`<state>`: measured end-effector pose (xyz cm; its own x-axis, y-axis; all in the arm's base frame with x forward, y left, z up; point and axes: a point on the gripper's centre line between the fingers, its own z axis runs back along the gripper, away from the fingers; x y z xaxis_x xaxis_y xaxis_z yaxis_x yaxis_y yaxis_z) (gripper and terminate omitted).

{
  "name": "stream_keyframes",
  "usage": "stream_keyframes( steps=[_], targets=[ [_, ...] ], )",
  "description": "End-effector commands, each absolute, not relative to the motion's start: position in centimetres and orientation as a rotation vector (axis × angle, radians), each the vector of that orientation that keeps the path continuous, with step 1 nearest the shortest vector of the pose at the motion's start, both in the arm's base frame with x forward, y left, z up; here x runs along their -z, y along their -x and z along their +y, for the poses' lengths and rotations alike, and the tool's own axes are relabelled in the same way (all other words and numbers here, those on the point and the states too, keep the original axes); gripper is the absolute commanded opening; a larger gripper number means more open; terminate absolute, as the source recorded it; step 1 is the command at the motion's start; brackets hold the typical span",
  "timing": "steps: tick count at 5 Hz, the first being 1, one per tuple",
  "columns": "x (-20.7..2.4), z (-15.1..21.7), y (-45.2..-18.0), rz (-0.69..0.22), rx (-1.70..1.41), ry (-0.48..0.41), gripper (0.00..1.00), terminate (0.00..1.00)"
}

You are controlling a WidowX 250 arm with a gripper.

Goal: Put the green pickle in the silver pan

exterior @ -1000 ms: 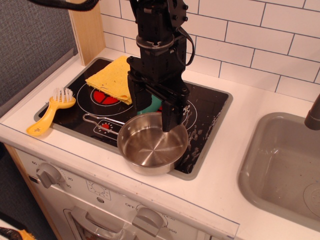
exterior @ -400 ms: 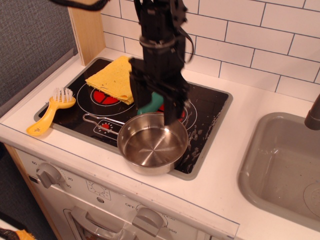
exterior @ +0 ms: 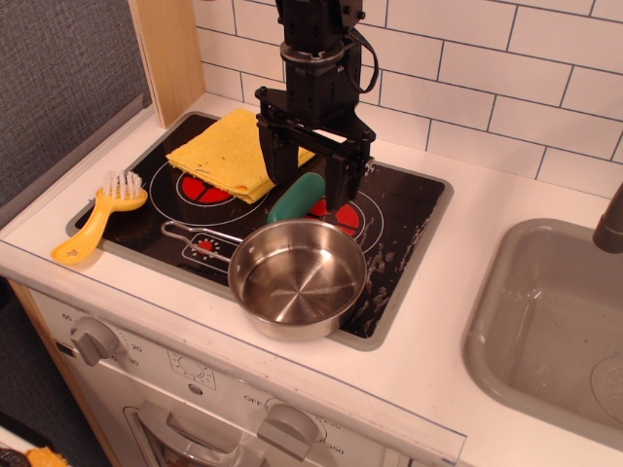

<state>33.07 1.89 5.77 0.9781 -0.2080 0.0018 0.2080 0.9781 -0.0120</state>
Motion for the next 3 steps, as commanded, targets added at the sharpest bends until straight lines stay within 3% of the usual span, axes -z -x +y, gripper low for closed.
stream_keyframes(
  steps=[1, 3],
  targets=[
    [-4.2, 3.5, -34.9, 0.016, 0.144, -0.024, 1.0, 0.0],
    [-2.6, 3.9, -35.1, 0.048, 0.112, -0.034, 1.0, 0.0]
  ],
)
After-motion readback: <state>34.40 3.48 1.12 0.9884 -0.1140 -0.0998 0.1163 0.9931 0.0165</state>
